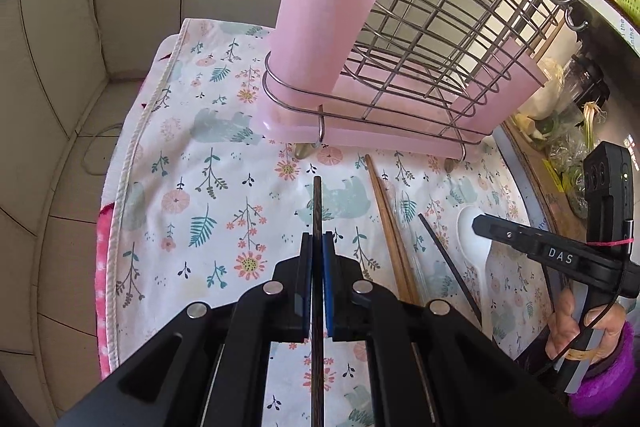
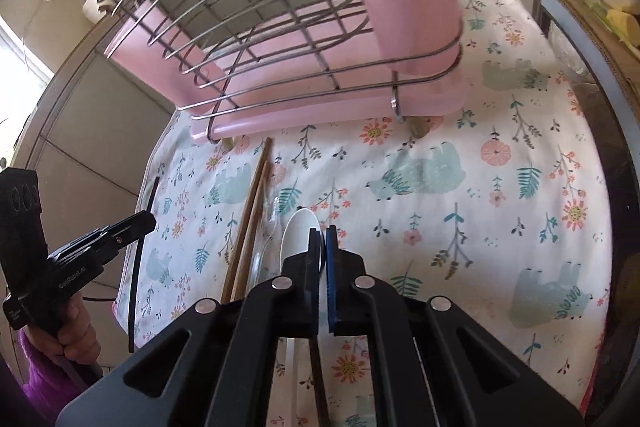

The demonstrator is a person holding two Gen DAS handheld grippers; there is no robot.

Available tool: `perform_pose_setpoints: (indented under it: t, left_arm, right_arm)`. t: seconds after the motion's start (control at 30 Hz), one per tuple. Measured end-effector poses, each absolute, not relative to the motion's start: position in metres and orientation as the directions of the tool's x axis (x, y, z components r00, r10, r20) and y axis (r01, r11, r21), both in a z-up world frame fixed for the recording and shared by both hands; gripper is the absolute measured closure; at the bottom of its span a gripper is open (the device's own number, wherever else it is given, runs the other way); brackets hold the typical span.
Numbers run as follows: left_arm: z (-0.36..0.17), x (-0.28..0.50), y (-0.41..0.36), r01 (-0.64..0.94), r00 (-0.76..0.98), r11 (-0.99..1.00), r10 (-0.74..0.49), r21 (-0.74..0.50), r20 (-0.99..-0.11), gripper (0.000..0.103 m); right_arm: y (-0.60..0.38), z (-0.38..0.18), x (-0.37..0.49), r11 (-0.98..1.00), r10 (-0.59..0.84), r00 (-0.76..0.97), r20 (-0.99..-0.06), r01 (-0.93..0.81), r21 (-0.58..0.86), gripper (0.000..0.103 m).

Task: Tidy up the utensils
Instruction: 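Lift the dark chopstick with the left gripper while the right gripper lifts the white spoon to the cup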

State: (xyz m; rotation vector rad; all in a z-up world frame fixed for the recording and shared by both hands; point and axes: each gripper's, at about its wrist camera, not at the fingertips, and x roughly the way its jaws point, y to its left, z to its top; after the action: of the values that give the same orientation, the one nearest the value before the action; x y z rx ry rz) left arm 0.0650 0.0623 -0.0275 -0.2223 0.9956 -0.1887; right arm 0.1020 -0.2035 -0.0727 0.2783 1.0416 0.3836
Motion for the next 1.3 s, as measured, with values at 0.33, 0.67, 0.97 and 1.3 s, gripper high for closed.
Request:
perform_pose_setpoints:
  t: [0.33,0.67,0.97,1.3]
  left_arm:
    - [-0.05,0.075,0.065,0.018,0.461,0.967,-0.234,-0.255,-0.856,0.099]
    - [-0.073,0.09,0.061,0.025,0.345,0.978,-0.203,-0.207,-0.916,0.099]
    - [-0.075,0.106,0.057,0.03,0.315,0.982,-0.189,-0.189,-0.93,0.098]
    - [-0.036,0.077,0.065,0.037,0.499,0.974,-0.213,-0.226,-0.84,0.099]
  right_arm:
    - [-0.255,-0.091,0.114,0.922,0.338,0.454,-0.824,0.017,0.388,0.1]
    - [-0.25,-0.105,0.13,0.916,0.377,0.353,-0.857,-0.005,0.401,0.097]
    - [-0.248,-0.099,0.128,0.925,0.376,0.337,-0.863,-0.072,0.374,0.097]
    - [-0.257,-0.057,0.095,0.92,0.369,0.549,-0.75,-0.1,0.379,0.1]
